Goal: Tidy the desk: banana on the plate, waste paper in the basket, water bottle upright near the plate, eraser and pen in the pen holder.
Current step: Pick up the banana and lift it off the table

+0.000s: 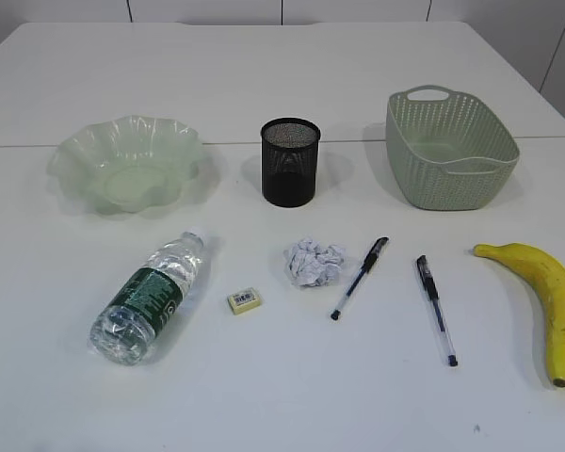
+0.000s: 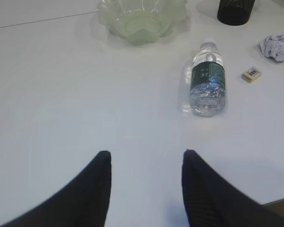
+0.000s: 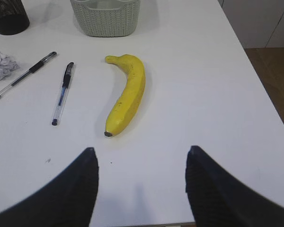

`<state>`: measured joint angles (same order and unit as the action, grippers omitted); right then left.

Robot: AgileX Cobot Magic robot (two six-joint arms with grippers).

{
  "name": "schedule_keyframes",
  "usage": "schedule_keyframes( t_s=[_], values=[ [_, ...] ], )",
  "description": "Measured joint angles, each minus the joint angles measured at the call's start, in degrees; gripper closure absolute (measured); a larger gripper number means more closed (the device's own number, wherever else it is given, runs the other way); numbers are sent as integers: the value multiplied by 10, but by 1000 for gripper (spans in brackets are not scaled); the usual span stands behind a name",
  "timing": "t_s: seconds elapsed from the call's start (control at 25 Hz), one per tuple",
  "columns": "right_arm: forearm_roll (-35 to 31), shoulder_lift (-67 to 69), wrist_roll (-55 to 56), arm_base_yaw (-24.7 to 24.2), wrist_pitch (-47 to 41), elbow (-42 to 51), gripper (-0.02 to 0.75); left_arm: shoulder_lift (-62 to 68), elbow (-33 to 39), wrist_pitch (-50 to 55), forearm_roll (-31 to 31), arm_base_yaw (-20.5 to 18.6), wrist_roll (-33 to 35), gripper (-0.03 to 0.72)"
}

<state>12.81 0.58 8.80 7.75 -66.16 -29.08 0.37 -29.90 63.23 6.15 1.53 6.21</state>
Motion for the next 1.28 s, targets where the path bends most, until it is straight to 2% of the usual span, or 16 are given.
schedule_keyframes(
  t_s=[0.32,0.64,0.88,1.08,1.28],
  values=[
    [0,0,0,0,0,0,306,0,0,0,0,0,0,347],
    [0,0,0,0,0,0,307,13,-46,-5,-2,1,0,347],
    [1,3,0,0,-1,0,307,84,-77,-6,-22,1,0,347],
    [1,58,0,0,-9,-4,307,126,-94,-7,-28,1,0,347],
    [18,134,0,0,-15,-45,307,157,-108,-6,-28,1,0,347]
  ],
)
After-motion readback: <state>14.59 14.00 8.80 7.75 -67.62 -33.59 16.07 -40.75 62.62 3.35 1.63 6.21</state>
